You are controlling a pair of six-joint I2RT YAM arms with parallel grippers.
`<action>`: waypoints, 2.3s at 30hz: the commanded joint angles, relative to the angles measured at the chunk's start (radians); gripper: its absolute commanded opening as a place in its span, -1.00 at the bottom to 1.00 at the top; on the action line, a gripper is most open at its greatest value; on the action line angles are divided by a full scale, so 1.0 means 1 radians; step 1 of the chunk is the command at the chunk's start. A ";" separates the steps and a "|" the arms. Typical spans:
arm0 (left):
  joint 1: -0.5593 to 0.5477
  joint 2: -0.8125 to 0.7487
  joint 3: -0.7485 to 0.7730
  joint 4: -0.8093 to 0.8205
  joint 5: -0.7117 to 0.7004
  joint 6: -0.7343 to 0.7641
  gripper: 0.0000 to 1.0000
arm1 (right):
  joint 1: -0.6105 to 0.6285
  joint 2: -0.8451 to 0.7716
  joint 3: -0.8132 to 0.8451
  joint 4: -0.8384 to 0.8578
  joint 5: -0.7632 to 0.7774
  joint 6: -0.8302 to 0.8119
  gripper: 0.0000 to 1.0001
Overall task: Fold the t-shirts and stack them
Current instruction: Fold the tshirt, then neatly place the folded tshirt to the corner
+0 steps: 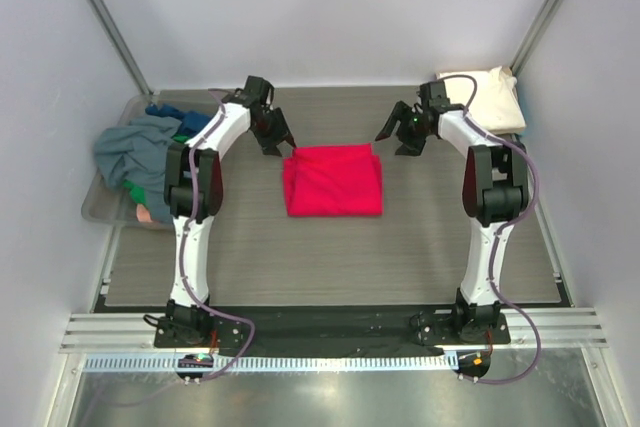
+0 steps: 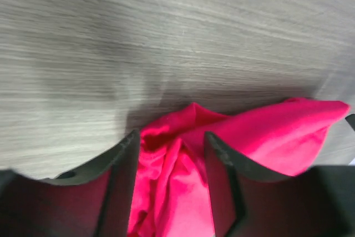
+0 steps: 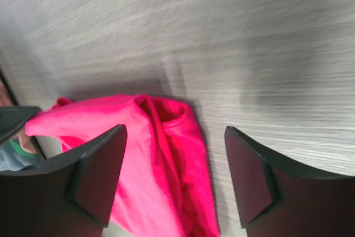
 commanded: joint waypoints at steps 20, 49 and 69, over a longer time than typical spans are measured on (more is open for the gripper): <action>-0.247 -0.452 -0.585 0.345 0.023 -0.079 -0.01 | 0.131 -0.420 -0.608 0.427 -0.282 0.067 0.22; -0.240 -0.884 -0.641 -0.095 -0.297 0.196 0.18 | 0.014 -0.392 -0.518 0.266 -0.076 -0.092 0.81; -0.232 -1.245 -0.957 -0.105 -0.442 0.173 0.29 | 0.095 0.032 -0.548 0.752 -0.372 0.132 0.55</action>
